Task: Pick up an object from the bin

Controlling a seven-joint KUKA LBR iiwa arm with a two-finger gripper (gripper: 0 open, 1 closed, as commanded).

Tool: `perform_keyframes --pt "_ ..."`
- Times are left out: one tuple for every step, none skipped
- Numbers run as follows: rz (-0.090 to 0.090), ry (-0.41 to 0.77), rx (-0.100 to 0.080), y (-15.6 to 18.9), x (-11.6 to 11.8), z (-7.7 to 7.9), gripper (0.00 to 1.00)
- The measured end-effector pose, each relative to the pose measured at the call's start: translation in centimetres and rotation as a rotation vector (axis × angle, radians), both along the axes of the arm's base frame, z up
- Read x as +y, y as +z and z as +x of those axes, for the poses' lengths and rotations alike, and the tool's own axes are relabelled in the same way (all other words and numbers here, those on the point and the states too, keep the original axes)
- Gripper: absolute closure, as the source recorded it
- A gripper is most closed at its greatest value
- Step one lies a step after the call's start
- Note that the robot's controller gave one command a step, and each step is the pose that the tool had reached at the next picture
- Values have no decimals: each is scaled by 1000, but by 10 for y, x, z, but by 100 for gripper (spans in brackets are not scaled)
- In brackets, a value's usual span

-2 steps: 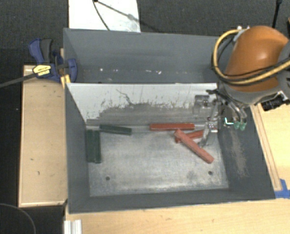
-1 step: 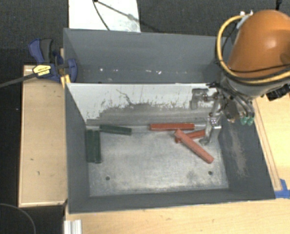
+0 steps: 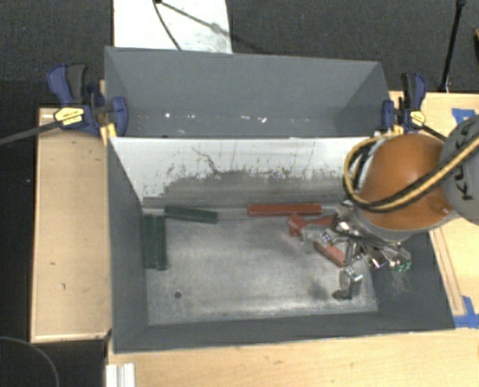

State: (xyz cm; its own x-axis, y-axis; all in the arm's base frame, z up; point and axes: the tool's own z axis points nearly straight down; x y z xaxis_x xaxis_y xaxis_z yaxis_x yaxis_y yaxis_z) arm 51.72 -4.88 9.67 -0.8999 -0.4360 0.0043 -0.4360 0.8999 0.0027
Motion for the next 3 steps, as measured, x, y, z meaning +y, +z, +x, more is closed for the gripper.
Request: perform_keyframes --pt "-3 -53 -15 -26 -53 76 0" --pt "2 -345 -4 -26 16 74 0" --pt "-2 -306 -5 -26 -11 72 0"
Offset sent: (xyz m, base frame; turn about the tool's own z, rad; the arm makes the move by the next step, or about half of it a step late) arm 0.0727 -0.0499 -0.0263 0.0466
